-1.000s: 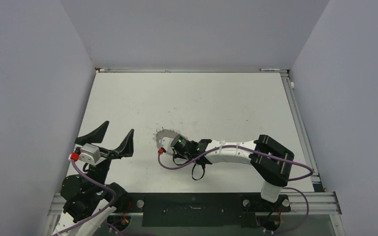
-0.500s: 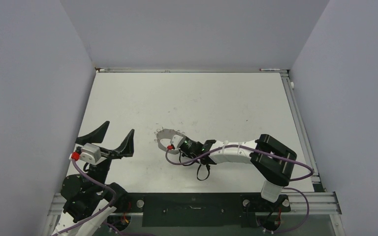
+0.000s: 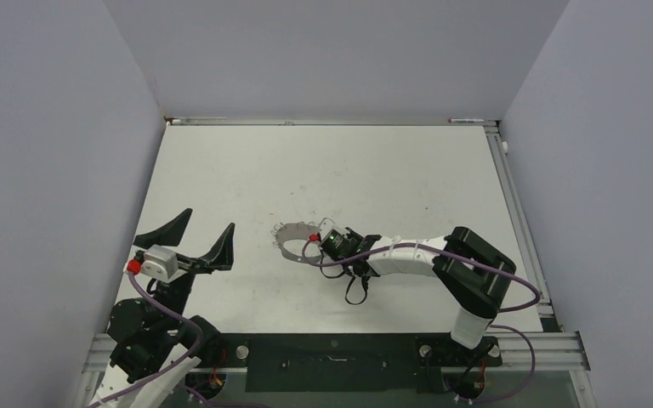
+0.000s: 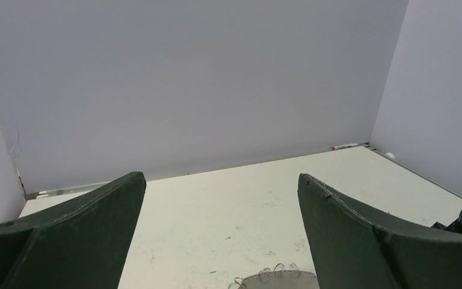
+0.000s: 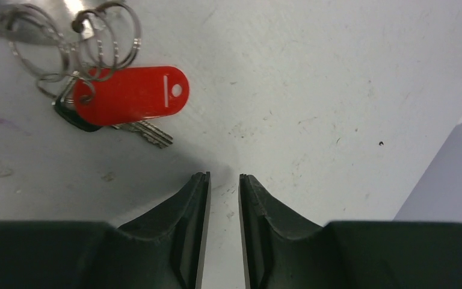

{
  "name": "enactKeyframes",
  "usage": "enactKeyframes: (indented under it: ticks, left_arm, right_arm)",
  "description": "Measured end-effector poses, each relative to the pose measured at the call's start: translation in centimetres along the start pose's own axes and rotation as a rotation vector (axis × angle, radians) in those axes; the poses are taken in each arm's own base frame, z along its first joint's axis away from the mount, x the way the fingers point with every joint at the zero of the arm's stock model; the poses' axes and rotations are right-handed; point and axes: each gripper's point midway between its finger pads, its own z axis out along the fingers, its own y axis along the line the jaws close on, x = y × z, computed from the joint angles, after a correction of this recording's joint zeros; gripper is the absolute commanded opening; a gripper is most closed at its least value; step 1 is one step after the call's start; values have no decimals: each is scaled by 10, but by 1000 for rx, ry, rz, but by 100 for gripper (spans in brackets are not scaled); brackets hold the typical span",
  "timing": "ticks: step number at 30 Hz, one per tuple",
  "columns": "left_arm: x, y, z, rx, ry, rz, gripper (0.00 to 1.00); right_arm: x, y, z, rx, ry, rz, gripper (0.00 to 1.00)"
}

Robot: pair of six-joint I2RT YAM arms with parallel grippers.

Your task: Put the keys on the keyring

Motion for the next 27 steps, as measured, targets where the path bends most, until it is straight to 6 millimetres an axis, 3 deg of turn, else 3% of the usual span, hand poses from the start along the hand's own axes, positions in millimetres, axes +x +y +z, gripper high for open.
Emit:
enactKeyframes:
  ticks: [9, 11, 16, 18, 23, 27]
  left_arm:
    - [3, -1, 1, 3, 10, 3, 96]
    - [4, -1, 1, 4, 14, 4, 96]
    - [4, -1, 2, 4, 16, 5, 96]
    - [4, -1, 2, 4, 16, 5, 96]
    - [4, -1, 2, 3, 16, 5, 96]
    - [4, -1, 2, 4, 16, 4, 96]
  right_arm:
    - [8, -8, -6, 23, 24, 69, 38]
    - [-3, -7, -17, -25, -29, 128, 41]
    - [-56, -15, -61, -164, -315, 413, 40]
    - [-72, -18, -69, -196, -389, 514, 39]
    - [-84, -7, -53, -236, -402, 649, 37]
    - [-73, 17, -32, -296, -357, 681, 37]
